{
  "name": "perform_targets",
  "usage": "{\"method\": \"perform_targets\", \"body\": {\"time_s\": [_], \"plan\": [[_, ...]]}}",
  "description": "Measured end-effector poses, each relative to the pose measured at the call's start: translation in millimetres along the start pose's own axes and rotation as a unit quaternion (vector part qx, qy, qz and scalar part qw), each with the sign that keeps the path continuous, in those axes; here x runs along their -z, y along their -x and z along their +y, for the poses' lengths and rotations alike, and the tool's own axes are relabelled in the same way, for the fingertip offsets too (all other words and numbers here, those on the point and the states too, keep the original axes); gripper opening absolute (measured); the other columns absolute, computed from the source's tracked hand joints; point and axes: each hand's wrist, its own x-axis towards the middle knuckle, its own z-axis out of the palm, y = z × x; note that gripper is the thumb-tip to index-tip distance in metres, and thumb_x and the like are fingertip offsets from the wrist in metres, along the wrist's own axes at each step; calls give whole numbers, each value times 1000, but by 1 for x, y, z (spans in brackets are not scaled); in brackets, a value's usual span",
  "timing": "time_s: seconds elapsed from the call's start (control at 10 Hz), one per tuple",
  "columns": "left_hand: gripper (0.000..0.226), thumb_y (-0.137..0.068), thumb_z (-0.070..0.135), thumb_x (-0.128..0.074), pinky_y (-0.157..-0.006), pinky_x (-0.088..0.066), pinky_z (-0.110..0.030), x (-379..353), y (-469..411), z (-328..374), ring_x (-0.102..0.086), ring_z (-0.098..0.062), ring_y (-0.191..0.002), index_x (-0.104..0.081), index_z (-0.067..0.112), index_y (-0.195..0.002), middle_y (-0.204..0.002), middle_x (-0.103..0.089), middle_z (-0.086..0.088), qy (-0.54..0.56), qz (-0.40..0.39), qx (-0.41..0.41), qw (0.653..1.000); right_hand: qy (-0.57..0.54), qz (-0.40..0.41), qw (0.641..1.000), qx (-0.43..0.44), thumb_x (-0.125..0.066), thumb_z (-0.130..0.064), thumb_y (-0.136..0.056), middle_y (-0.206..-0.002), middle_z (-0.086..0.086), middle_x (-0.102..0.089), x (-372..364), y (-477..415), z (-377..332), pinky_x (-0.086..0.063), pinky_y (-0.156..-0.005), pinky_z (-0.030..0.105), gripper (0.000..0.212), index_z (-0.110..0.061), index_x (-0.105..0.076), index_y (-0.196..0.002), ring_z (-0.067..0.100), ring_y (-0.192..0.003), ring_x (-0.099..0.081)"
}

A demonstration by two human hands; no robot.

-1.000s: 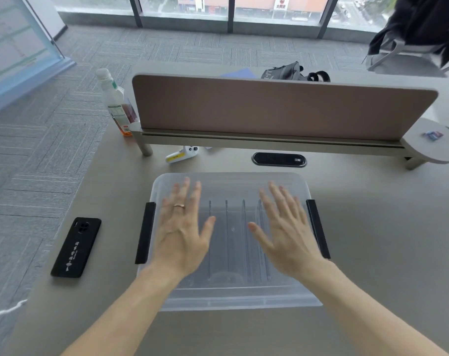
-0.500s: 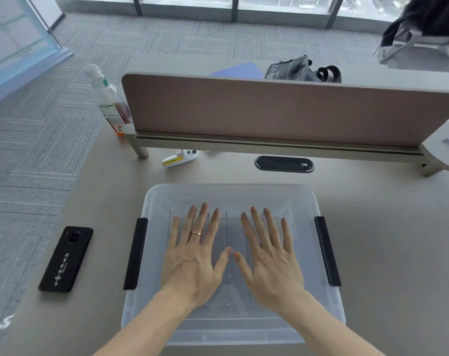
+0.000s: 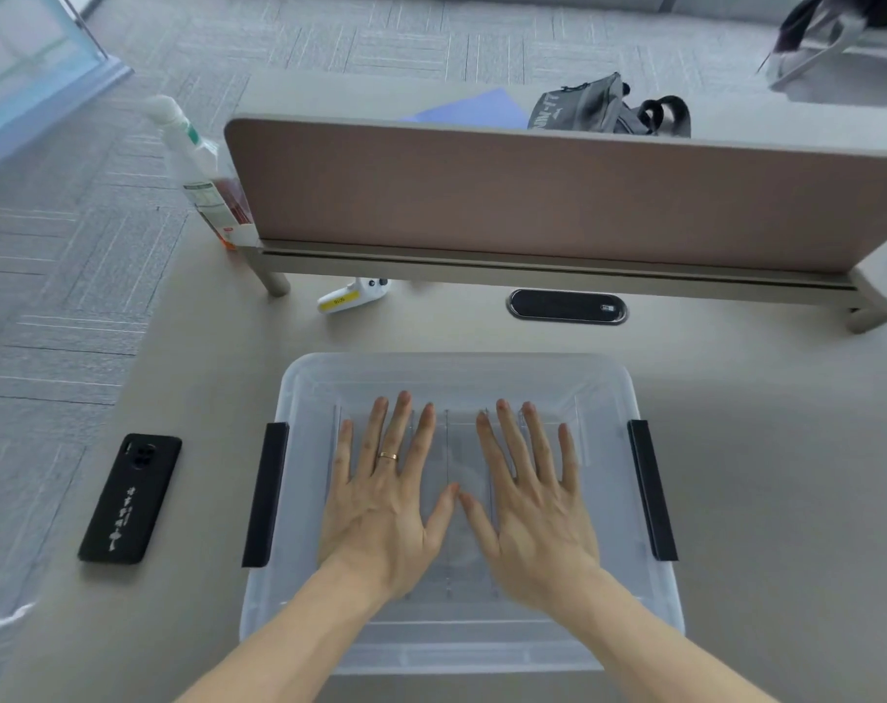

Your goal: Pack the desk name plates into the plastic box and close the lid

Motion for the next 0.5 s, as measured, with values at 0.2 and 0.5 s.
{"method": "perform_targets", "body": {"time_s": [0.2, 0.5], "plan": [[77, -97, 67, -4, -125, 11, -52, 21, 3, 3, 35, -18, -151, 28, 29, -157, -164, 37, 2, -12, -61, 2, 998, 4, -55, 998, 15, -1, -69, -96, -166, 0, 26, 16, 0, 1, 7, -123, 56, 79, -24, 15, -159, 24, -152, 29], [54, -97, 42, -58, -114, -36, -33, 163, -22, 5, -46, -22, -140, -52, 19, -146, -153, -49, -2, 172, 31, -12, 984, -225, 160, 958, 75, -55, -40, -98, -156, 0, -42, 214, 12, 4, -36, -117, 43, 58, -23, -42, -151, 15, -147, -33]]}}
